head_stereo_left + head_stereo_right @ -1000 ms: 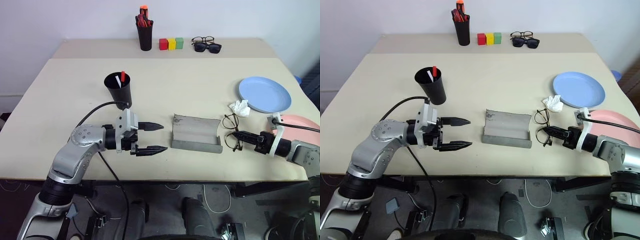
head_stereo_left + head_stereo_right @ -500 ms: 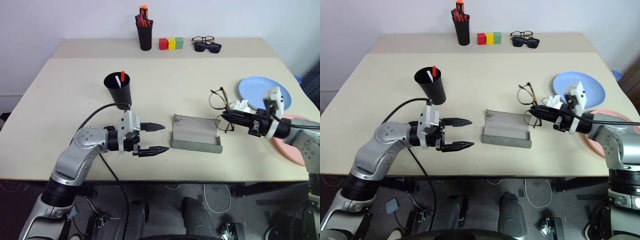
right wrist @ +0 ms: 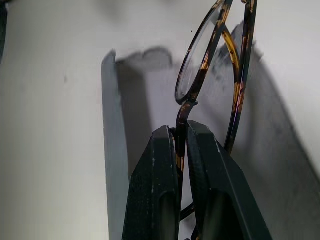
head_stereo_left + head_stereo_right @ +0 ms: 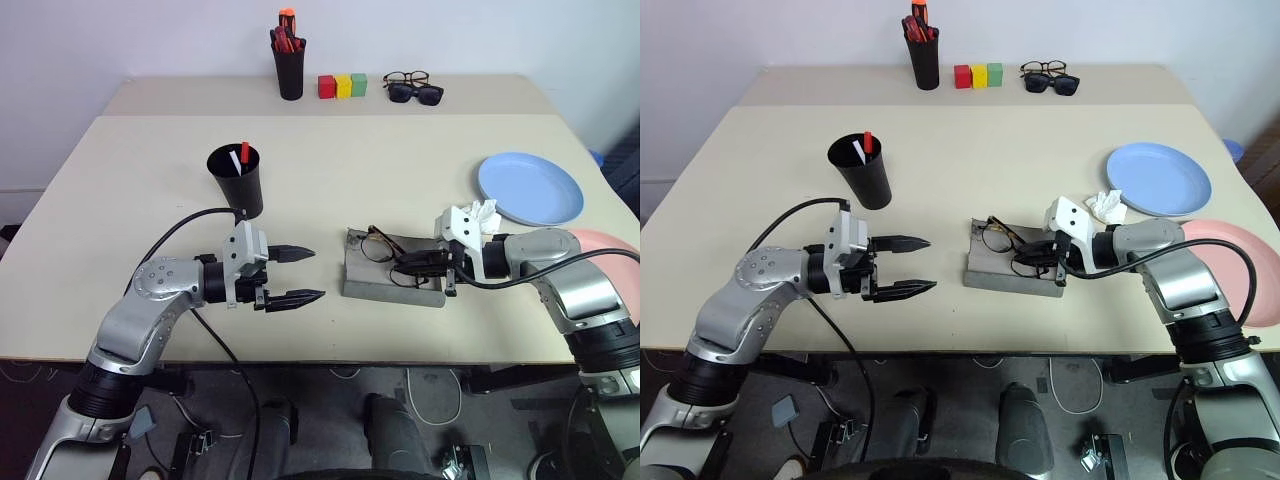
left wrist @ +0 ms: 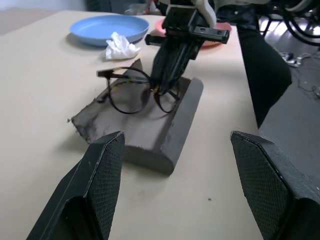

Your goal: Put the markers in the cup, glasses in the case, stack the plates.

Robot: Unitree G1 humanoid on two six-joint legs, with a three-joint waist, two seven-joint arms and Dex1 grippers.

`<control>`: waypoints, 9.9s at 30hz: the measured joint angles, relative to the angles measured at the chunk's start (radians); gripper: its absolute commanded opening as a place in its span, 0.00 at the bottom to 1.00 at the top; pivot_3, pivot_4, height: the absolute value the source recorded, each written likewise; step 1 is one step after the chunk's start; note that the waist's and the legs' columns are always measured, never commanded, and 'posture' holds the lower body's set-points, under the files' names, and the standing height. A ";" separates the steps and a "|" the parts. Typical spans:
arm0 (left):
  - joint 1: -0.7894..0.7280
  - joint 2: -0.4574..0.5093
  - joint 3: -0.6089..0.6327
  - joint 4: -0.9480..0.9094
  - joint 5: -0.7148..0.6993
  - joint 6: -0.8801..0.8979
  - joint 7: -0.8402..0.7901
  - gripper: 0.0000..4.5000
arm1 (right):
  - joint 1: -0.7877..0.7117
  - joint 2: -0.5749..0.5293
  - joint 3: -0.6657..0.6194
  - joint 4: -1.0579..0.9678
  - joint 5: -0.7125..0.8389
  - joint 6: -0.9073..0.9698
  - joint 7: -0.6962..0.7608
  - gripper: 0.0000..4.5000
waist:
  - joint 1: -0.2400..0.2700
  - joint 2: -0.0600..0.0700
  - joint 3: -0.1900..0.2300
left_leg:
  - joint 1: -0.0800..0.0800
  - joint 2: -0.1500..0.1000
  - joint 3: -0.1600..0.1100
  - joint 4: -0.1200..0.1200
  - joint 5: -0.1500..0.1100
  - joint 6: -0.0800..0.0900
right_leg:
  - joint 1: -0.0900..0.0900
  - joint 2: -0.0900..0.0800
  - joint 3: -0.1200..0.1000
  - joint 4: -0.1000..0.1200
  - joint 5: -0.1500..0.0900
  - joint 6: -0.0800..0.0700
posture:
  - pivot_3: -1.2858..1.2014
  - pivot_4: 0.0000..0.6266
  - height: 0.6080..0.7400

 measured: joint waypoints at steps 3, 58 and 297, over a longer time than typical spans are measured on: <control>0.018 0.000 0.001 -0.018 -0.001 0.001 0.016 0.77 | 0.000 -0.022 0.000 0.005 -0.016 -0.006 0.025 0.01 | 0.001 0.000 0.000 | 0.000 0.000 0.000 0.000 0.000 0.000 | 0.000 0.000 0.000 0.000 0.000 0.000 | 0.52 0.24 0.99; -0.876 -0.483 -0.238 1.276 0.466 -0.437 0.083 0.01 | 1.259 0.357 -0.877 -0.749 0.041 -0.227 -0.273 1.00 | 0.025 -0.005 0.001 | -0.002 0.000 0.002 0.001 -0.001 0.001 | 0.002 -0.002 -0.001 -0.005 -0.004 0.006 | 0.52 0.24 0.99; -0.093 -0.186 -0.089 0.049 0.195 0.009 0.371 1.00 | -0.309 -0.032 -0.475 1.044 -0.125 -0.673 -0.510 0.75 | -0.029 0.004 0.000 | 0.002 -0.001 0.001 -0.001 0.001 0.000 | 0.003 0.000 0.003 -0.001 0.000 0.001 | 0.52 0.24 0.99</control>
